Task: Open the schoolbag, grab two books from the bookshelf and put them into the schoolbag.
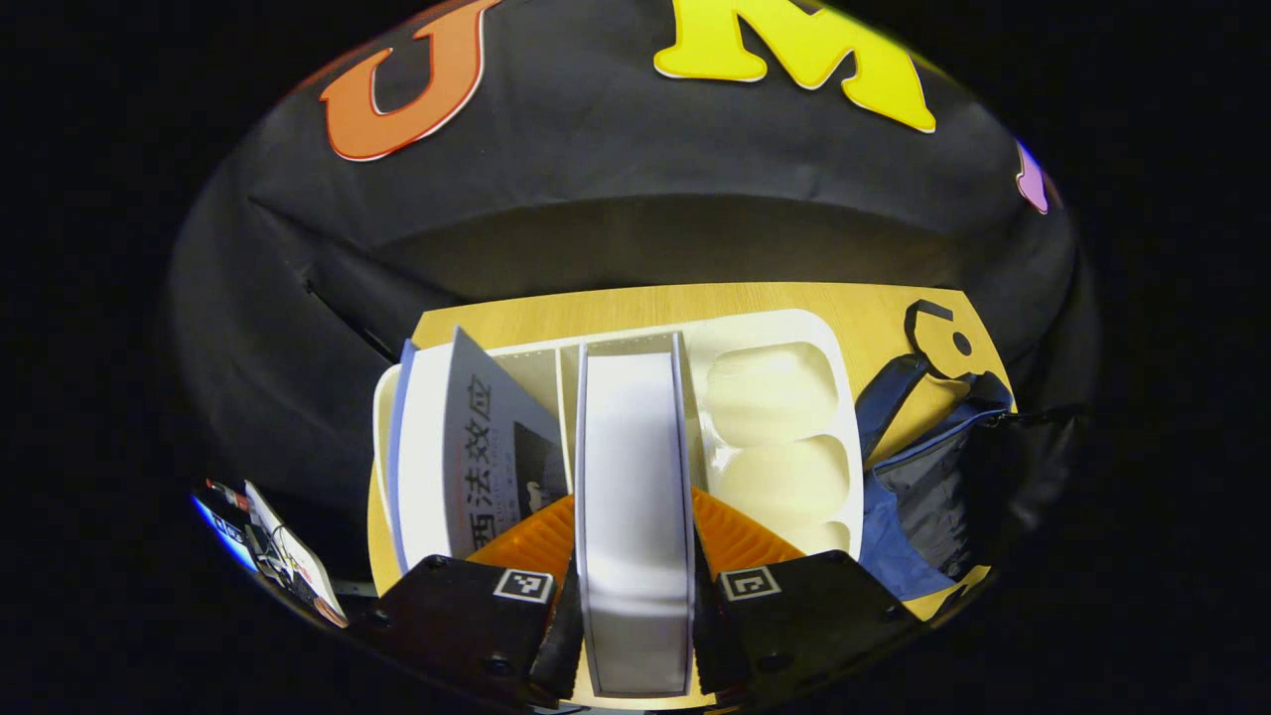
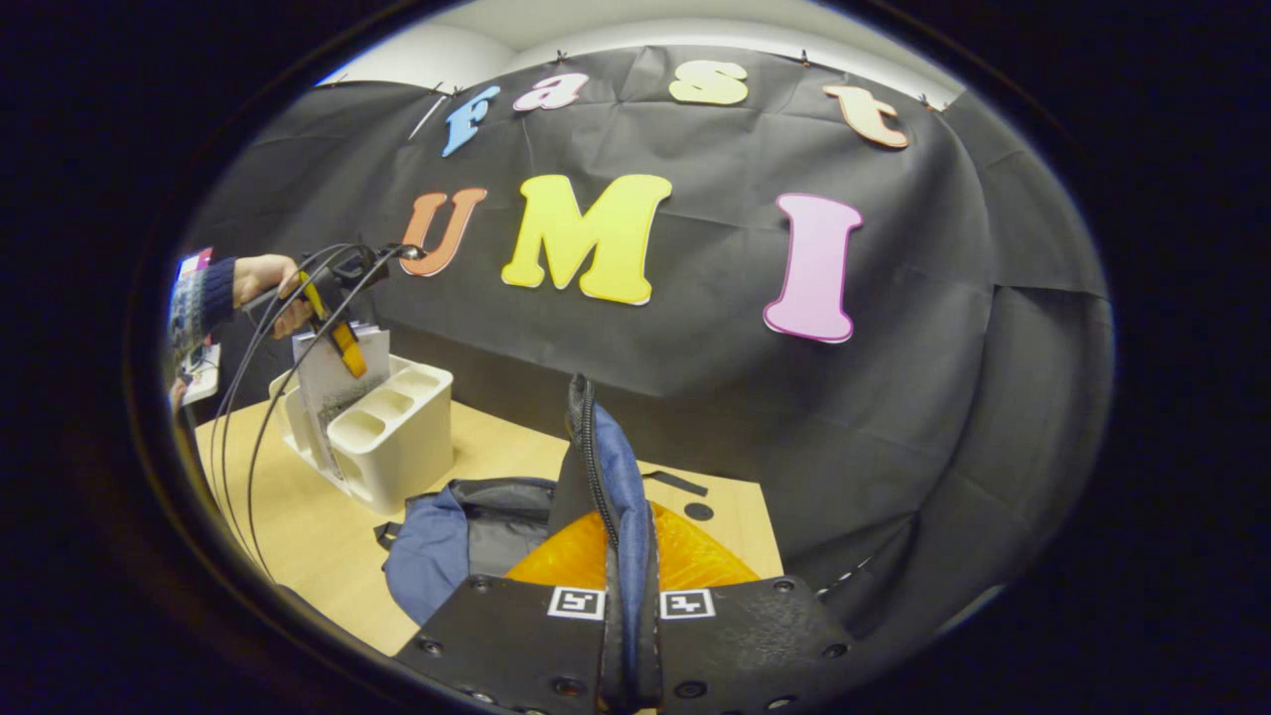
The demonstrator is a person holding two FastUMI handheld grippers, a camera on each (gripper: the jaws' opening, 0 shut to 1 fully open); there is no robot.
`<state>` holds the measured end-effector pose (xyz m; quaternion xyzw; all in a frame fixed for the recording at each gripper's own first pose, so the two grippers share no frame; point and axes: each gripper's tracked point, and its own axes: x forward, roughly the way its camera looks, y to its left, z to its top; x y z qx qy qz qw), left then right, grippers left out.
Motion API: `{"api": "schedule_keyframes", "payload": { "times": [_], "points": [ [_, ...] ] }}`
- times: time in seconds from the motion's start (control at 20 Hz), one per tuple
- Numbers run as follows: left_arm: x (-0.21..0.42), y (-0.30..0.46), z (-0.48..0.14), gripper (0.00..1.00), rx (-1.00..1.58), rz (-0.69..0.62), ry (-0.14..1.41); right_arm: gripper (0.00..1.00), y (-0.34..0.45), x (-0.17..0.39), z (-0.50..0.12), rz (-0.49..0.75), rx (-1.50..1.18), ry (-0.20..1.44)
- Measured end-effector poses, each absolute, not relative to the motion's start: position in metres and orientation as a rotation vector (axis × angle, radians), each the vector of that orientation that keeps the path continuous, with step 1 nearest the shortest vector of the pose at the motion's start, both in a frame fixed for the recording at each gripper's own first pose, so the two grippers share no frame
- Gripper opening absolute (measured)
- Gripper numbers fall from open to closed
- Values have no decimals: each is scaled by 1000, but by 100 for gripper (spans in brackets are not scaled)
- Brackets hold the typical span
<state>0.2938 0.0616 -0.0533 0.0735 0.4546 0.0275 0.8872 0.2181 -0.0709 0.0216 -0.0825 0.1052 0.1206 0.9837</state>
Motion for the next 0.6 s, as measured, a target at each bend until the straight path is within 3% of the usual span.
{"api": "schedule_keyframes", "payload": {
  "times": [0.3,0.35,0.6],
  "points": [
    [224,61,-44,47,27,102,901,6,-64,214,20,250,-195,189],
    [213,59,-44,47,1,92,893,9,-64,214,21,250,-194,185],
    [148,43,-52,46,-123,21,900,5,-61,220,12,258,-170,197]
  ]
}}
